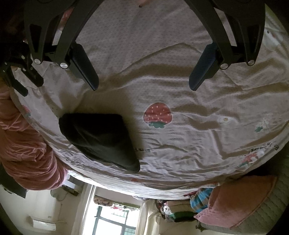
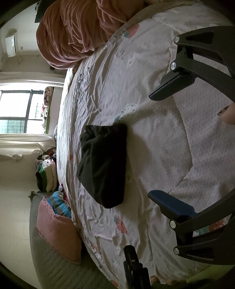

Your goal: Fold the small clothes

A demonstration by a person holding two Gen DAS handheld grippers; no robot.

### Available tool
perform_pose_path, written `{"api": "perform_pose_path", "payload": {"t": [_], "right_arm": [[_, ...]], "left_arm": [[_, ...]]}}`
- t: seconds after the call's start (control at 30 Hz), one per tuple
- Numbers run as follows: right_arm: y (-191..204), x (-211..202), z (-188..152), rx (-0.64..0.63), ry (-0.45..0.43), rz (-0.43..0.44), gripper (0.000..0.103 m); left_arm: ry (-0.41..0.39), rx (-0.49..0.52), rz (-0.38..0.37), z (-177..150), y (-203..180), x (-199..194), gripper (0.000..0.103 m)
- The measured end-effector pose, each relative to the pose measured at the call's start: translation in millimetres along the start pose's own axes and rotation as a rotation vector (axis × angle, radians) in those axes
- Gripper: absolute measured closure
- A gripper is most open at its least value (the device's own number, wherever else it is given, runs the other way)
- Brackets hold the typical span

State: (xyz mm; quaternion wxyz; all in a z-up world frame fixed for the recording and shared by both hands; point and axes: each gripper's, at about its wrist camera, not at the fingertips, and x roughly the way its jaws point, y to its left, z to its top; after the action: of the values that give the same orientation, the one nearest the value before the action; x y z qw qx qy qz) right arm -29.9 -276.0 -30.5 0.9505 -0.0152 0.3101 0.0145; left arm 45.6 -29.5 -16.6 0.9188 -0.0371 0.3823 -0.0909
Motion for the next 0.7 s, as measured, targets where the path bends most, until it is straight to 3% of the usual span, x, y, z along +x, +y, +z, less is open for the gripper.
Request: {"api": "perform_pose_path", "payload": {"t": [0.7], "right_arm": [[-6.3, 0.7, -3.8, 0.012, 0.019, -0.003, 0.005]], "left_arm": [[0.014, 0.005, 0.041, 0.5, 2.4, 0.5, 0.009]]}}
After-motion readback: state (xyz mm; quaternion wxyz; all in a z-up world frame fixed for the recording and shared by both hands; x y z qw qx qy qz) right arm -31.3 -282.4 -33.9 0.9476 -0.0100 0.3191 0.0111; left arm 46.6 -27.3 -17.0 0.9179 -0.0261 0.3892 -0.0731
